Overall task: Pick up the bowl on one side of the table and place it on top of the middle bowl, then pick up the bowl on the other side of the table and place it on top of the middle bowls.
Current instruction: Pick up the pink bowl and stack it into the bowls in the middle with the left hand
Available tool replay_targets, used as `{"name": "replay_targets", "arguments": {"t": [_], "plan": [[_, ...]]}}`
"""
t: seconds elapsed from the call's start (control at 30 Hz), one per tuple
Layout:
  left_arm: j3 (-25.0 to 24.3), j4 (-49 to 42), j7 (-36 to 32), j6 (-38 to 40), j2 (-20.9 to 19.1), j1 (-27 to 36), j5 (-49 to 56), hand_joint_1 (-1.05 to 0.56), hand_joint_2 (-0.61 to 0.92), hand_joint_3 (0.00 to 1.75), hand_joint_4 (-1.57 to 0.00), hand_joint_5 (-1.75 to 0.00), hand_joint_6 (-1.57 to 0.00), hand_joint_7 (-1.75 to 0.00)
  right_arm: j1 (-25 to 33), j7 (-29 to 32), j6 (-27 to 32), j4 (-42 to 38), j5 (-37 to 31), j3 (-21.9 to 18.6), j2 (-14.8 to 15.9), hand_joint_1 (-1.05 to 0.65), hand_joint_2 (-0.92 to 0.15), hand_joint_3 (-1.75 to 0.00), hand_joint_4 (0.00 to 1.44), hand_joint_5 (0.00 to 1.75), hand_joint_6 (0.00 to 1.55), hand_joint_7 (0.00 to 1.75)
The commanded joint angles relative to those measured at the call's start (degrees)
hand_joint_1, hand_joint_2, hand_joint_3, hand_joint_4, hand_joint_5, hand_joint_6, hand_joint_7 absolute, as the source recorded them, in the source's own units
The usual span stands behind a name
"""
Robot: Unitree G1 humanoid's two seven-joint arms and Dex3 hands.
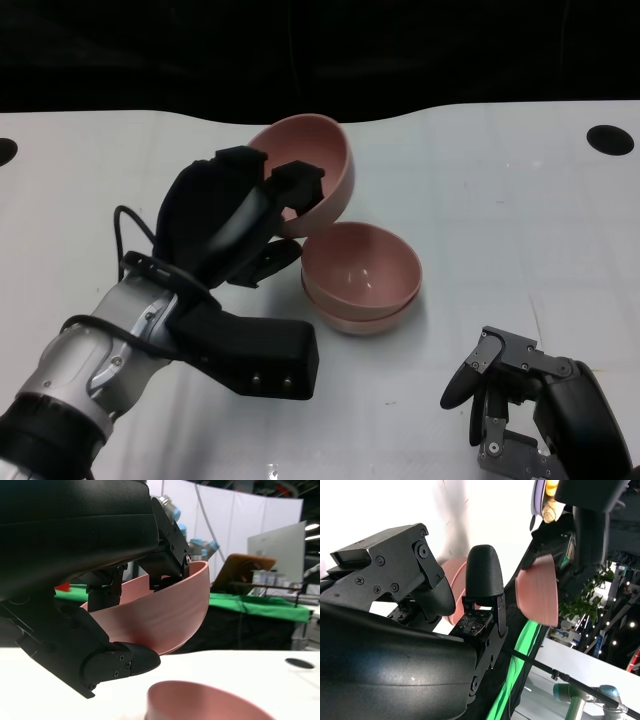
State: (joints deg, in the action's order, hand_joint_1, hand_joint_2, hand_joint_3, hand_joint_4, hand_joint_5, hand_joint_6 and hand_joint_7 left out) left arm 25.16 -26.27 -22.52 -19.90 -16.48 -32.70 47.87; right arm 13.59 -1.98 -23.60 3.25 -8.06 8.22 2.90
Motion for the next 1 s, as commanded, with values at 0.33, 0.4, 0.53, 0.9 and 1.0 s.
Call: {"name": "replay_targets", "arguments": {"t": [0.33, 0.4, 0.53, 0.9, 1.0], "plan": [[4.2, -5.7, 7.5, -8.0, -0.1, -7.3, -0.4, -0.23, 0.61, 0.88, -0.87, -1.75, -0.79, -1.59, 0.8, 0.0, 0.2, 0.8, 0.2, 0.2, 0.2, -0.01, -0.28, -1.59, 0.89, 1.75, 0.81, 1.43], [5.2, -7.2, 8.7, -8.6, -0.3, -8.4, 0.3, -0.24, 0.64, 0.79, -0.87, -1.75, -0.77, -1.61, 0.8, 0.1, 0.4, 0.9, 0.1, 0.2, 0.2, -0.01, -0.28, -1.59, 0.89, 1.75, 0.81, 1.43], [6.6, -9.8, 10.4, -9.3, -0.2, -9.9, 0.8, -0.24, 0.73, 0.58, -0.85, -1.75, -0.71, -1.67, 0.8, 0.1, 0.2, 0.7, 0.2, 0.2, 0.2, -0.01, -0.28, -1.58, 0.89, 1.75, 0.81, 1.43], [8.8, -12.5, 16.0, -9.7, 0.7, -11.8, 0.2, -0.24, 0.75, 0.52, -0.82, -1.75, -0.73, -1.55, 0.8, 0.1, 0.6, 1.0, 0.1, 0.3, 0.1, -0.02, -0.29, -1.57, 0.89, 1.75, 0.81, 1.43], [8.9, -13.2, 17.3, -9.5, 1.2, -11.8, -0.2, -0.25, 0.78, 0.43, -0.81, -1.75, -0.76, -1.43, 0.8, 0.2, 0.5, 0.9, -0.2, 0.2, 0.2, -0.02, -0.29, -1.58, 0.89, 1.75, 0.81, 1.44]]}}
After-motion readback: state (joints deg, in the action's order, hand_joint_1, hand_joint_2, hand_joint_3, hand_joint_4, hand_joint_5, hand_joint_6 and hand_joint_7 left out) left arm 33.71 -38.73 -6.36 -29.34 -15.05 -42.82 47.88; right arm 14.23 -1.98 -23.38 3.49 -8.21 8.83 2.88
